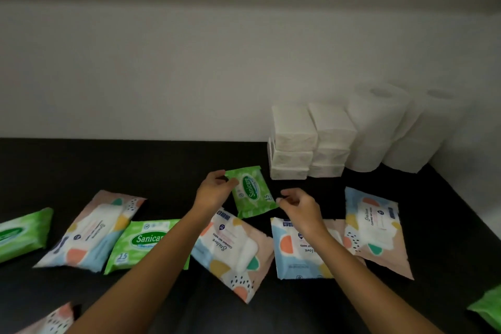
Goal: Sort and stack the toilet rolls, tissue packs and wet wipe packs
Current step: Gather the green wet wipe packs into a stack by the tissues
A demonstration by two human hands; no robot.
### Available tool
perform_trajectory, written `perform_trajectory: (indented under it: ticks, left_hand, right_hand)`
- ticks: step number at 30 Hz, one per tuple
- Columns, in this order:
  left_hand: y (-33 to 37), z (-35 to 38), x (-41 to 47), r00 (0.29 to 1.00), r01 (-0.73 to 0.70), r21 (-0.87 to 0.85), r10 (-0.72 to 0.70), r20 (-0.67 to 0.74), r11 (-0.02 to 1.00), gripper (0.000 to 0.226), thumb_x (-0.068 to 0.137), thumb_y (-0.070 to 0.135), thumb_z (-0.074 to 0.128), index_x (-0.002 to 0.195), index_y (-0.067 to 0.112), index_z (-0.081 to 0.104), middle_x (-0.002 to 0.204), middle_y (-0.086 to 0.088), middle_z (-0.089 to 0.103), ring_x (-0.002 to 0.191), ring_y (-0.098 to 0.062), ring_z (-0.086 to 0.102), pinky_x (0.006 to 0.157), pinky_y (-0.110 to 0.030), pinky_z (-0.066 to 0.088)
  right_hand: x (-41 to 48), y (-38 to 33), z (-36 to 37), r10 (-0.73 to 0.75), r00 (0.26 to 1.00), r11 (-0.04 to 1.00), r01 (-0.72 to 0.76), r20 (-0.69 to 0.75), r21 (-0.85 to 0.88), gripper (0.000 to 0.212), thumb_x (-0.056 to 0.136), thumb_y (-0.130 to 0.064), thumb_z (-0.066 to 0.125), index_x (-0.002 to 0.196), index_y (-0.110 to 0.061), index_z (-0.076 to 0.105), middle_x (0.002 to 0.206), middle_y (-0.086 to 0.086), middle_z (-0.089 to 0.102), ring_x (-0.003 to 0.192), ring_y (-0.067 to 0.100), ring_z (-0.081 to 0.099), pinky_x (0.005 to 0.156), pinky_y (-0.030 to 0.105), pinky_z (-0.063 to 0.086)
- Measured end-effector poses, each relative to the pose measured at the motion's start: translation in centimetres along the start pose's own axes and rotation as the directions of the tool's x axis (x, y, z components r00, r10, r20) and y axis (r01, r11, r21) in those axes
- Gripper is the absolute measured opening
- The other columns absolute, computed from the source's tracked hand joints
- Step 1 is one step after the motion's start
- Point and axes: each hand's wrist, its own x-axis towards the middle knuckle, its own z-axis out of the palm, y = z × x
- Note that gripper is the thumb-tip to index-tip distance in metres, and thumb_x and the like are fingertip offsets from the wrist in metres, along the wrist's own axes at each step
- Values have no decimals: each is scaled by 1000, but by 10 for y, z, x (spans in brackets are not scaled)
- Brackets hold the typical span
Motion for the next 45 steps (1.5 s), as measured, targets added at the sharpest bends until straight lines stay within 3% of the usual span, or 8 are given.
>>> perform_trajectory:
  ticks: [4, 9, 14, 19, 23, 28, 36, 45]
  left_hand:
    - [-5, -2, -2, 998, 52, 30, -50, -42, 998, 58, 85, 25, 63, 137, 13, 40, 128, -10, 55, 114, -25, 56, 100, -39, 45]
    - [-6, 5, 8, 994, 109, 90, -108, -7, 990, 64, 87, 22, 61, 143, 10, 32, 132, -13, 52, 113, -24, 56, 92, -33, 48]
    - [-5, 19, 25, 977, 197, 13, -198, 78, 980, 66, 89, 14, 58, 144, 4, 25, 137, -18, 49, 121, -30, 52, 100, -38, 45]
    - [-3, 7, 36, 974, 198, -118, -182, 133, 973, 32, 89, 2, 52, 121, 3, 55, 124, -16, 60, 106, -26, 59, 81, -30, 45]
    - [2, -12, 50, 983, 92, -203, -57, 173, 975, 33, 88, -6, 48, 114, 10, 59, 114, -14, 63, 89, -18, 61, 64, -22, 48]
    - [6, -22, 83, 976, 90, -211, -44, 213, 973, 42, 87, -11, 48, 127, 1, 52, 125, -20, 58, 114, -32, 57, 91, -36, 47]
    - [-6, 5, 103, 992, -88, -1, 87, 91, 996, 46, 87, 5, 58, 132, 7, 49, 129, -12, 58, 113, -22, 58, 87, -23, 44]
    - [-2, 16, 104, 992, -122, 110, 118, 38, 986, 42, 89, 10, 57, 130, 6, 52, 127, -13, 60, 112, -22, 58, 82, -20, 42]
  right_hand:
    - [13, -2, 13, -14, 998, 993, 21, 61, -115, 45, 88, -25, 59, 128, -6, 50, 118, 14, 57, 107, 24, 56, 86, 30, 46]
    - [22, -1, 28, 49, 994, 976, -27, 96, -215, 53, 90, -29, 55, 135, -5, 42, 133, 18, 47, 123, 30, 47, 104, 38, 39]
    - [26, -4, 42, 125, 984, 938, -74, 130, -338, 42, 91, -36, 51, 115, -2, 59, 119, 21, 48, 112, 33, 48, 95, 33, 42]
    - [30, -16, 60, 115, 991, 993, -114, 70, -19, 29, 89, -18, 57, 114, -3, 60, 113, 17, 63, 94, 19, 60, 75, 25, 46]
    - [42, -33, 83, 110, 994, 991, -108, -20, 80, 27, 90, -14, 56, 115, -4, 60, 110, 13, 64, 86, 12, 55, 71, 18, 41]
    - [64, -44, 100, 74, 988, 992, -59, -133, 114, 23, 90, -6, 53, 110, 0, 63, 104, 16, 65, 83, 17, 57, 53, 4, 40]
    - [61, -34, 114, -21, 954, 995, -8, -300, -96, 34, 90, -12, 52, 124, -5, 52, 125, 15, 45, 118, 25, 44, 100, 26, 36]
    - [32, -23, 103, -117, 961, 981, 72, -252, -180, 30, 90, -12, 50, 120, -15, 54, 131, 1, 40, 121, 13, 43, 91, 15, 33]
